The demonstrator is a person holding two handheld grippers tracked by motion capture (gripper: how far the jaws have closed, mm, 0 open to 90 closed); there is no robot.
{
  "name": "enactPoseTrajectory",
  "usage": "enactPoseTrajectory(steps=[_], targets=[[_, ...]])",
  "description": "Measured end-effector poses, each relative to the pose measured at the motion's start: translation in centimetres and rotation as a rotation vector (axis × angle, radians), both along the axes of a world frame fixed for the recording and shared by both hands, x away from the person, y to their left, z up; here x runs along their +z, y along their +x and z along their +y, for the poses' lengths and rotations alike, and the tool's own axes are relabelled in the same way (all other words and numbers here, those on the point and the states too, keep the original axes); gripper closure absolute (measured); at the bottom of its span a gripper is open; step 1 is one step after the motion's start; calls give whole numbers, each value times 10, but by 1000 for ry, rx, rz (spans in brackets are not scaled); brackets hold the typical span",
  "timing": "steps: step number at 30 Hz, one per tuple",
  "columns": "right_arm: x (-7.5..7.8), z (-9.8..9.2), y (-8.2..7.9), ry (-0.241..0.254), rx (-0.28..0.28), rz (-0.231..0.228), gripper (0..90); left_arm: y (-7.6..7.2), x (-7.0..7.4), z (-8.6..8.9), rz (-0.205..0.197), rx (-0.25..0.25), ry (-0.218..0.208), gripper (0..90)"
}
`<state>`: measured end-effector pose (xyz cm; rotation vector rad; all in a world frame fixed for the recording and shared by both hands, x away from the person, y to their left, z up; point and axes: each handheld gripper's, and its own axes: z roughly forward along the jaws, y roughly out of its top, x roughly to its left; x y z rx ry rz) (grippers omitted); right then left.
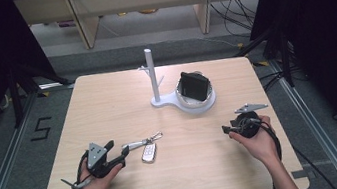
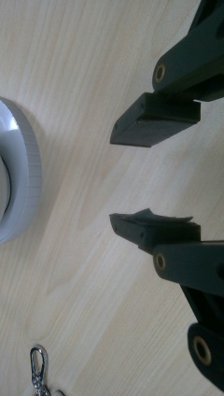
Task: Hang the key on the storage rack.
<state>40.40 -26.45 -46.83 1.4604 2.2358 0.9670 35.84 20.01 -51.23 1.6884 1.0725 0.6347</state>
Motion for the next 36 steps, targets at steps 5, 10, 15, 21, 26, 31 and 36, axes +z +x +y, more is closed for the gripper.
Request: enactPoseTrajectory(steps=[5,10,15,21,26,31,36], targets=[[-1,0,0,5,6,-8,550,11,13,-6,53,-70,53,374],[-1,-1,0,5,21,-4,547,27,25,-14,142,-143,113,406],[-1,-1,0,-3,23,8,542,41,34,-22,229,-222,196,442],[-4,-3,2,-12,63,-12,538,57,45,-34,329,-297,293,462],[-3,-1,2,-6,41,-6,534,69,53,-46,364,-336,336,466],[-5,0,2,7,40,-11,530,77,55,-58,396,-360,348,473],[-6,0,2,9,41,-8,530,84,54,-68,456,-400,399,482]])
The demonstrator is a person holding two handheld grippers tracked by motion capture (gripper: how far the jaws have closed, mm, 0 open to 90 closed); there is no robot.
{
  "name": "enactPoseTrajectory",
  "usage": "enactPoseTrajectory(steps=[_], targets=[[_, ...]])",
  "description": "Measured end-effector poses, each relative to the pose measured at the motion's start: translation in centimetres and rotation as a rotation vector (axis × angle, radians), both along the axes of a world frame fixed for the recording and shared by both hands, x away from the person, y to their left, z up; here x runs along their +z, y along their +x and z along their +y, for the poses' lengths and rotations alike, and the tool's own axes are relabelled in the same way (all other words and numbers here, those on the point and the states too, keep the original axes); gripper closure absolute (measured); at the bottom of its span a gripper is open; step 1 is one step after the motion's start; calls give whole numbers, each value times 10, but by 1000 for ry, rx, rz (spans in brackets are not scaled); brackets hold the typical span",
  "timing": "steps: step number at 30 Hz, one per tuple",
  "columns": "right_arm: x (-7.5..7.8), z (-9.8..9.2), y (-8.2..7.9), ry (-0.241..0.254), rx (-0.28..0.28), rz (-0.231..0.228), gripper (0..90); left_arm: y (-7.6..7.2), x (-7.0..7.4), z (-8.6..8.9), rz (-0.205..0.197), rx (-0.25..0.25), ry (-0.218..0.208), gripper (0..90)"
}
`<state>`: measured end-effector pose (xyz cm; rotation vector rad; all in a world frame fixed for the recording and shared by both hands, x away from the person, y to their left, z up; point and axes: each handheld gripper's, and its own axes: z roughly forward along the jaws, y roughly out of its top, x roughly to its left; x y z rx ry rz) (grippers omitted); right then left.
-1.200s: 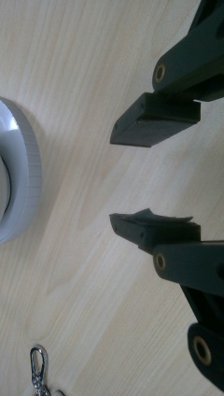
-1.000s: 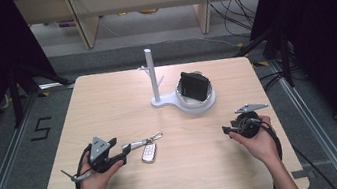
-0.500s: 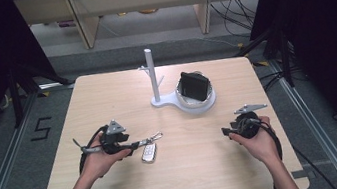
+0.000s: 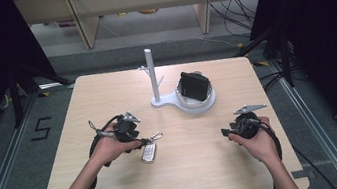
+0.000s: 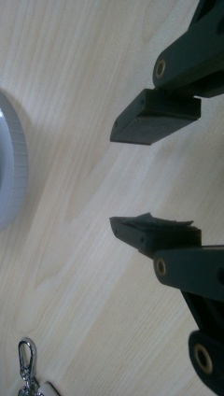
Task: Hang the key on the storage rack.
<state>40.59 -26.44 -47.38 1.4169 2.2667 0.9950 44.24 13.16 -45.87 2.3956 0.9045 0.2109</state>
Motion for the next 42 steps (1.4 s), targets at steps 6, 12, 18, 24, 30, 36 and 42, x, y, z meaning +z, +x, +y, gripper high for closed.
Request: enactPoseTrajectory(steps=[6,12,18,24,30,36,42], targets=[[3,1,-2,-13,-11,49,528,7,1,-10,19,-18,17,483],[-1,0,1,-20,18,3,526,14,1,-19,39,-15,23,498],[-3,4,-1,25,-15,14,521,19,0,-29,49,-26,45,519],[-2,1,0,29,30,51,521,24,-6,-36,63,-79,122,528],[-3,1,0,29,34,54,521,28,-12,-44,69,-89,160,528],[-4,0,1,29,46,35,521,30,-13,-47,83,-69,168,529],[-3,3,-1,-13,7,45,521,32,-14,-48,98,-55,167,525]])
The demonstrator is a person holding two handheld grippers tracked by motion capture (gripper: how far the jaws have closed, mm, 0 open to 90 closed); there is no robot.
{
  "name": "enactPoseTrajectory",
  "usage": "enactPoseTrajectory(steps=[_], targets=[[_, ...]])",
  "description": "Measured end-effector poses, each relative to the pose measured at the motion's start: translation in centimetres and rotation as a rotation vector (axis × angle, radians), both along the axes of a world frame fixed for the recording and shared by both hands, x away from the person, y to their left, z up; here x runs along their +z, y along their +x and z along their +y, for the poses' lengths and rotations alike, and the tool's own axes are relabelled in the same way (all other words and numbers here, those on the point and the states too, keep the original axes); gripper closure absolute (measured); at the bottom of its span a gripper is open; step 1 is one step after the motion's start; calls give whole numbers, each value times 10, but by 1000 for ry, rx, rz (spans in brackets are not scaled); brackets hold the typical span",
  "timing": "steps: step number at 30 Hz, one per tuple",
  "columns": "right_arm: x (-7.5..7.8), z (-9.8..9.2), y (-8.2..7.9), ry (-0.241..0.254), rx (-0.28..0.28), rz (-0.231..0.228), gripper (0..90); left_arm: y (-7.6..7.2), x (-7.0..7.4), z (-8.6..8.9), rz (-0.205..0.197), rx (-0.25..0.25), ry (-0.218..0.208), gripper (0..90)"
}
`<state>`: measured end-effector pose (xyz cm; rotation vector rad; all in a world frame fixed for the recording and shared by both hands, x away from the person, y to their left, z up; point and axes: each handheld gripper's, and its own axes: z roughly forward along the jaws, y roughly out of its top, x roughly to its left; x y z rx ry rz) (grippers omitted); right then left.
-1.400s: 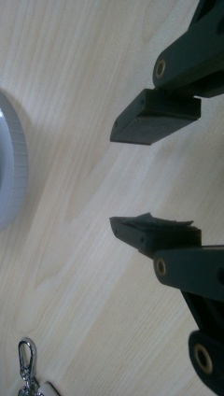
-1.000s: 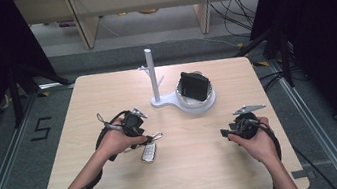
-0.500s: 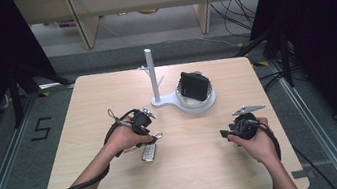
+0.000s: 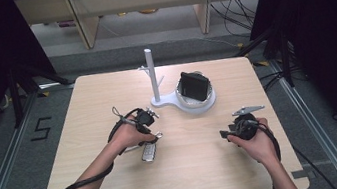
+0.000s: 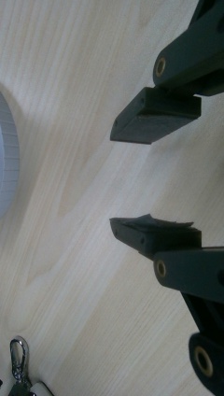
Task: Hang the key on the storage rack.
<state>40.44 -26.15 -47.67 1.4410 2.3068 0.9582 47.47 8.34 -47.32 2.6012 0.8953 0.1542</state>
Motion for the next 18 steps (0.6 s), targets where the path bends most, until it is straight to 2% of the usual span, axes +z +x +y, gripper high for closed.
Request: enactPoseTrajectory(steps=[1,2,3,4,5,8,11,12,13,16,18], targets=[[-1,0,0,3,3,-7,521,0,0,0,5,-1,2,524],[-3,-1,2,38,40,-7,521,1,0,-1,7,-7,8,523],[-3,-2,3,45,47,-5,521,1,-1,-1,8,0,3,521],[-3,-2,3,26,44,-14,521,1,-1,-2,10,5,0,520],[-1,-1,1,-5,22,-3,521,1,-1,-2,14,5,4,520],[-1,-1,1,-4,23,-2,521,2,-3,-4,22,11,9,520],[-1,-1,1,-8,21,0,521,2,-4,-5,30,-4,27,521],[-1,-1,1,-22,14,-4,521,3,-4,-5,31,-4,30,520],[0,0,0,-27,1,9,521,3,-5,-5,33,-2,30,520],[-1,-1,1,-15,10,4,521,3,-6,-5,39,-1,31,520],[-1,-1,1,-25,6,5,521,3,-7,-6,44,3,35,523]])
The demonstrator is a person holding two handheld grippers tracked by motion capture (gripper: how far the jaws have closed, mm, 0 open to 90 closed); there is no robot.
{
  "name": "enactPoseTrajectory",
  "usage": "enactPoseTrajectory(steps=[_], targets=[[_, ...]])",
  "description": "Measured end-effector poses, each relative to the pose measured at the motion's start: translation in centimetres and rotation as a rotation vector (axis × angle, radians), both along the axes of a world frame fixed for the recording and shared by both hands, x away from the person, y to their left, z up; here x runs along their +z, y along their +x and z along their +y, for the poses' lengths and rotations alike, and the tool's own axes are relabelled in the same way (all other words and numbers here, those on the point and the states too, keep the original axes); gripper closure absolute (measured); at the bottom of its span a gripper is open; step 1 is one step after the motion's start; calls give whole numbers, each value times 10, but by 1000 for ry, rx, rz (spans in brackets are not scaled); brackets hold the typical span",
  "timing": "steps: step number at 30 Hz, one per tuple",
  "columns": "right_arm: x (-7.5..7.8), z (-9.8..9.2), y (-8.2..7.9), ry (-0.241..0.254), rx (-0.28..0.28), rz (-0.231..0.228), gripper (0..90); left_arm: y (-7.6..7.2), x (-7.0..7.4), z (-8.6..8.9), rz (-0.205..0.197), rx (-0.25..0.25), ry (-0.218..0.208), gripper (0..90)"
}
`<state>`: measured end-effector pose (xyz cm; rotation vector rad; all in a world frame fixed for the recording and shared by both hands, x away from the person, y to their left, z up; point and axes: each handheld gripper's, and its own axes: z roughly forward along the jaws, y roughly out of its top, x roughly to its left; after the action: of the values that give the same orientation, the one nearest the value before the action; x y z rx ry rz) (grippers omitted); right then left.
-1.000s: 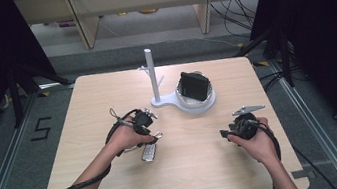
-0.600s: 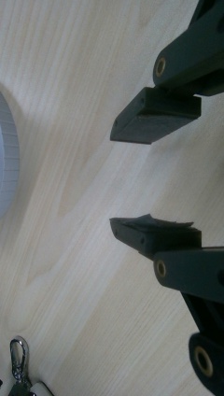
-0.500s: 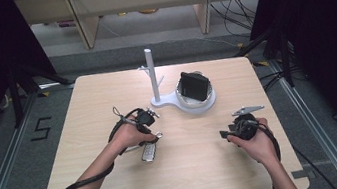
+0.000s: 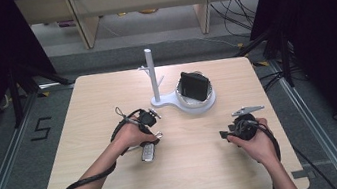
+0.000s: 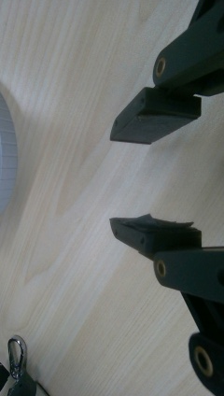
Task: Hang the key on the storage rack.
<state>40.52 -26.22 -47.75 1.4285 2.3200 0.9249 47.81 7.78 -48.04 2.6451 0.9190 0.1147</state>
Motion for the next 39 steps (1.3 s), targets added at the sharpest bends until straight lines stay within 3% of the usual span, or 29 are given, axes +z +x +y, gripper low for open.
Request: enactPoseTrajectory(steps=[7,16,19,23,36,39], targets=[[-4,2,1,46,0,-24,521,1,-1,0,15,0,11,530],[-3,2,0,31,9,-8,521,1,-1,0,6,3,23,562],[-4,2,1,43,7,-28,521,1,-1,-1,-2,-2,36,578],[-2,1,0,27,3,-1,521,0,-1,-1,-3,-3,34,601],[-5,2,0,45,4,-23,521,-5,0,-4,-8,-16,39,694],[-3,2,0,28,10,-6,521,-7,0,-5,-15,-27,40,724]])
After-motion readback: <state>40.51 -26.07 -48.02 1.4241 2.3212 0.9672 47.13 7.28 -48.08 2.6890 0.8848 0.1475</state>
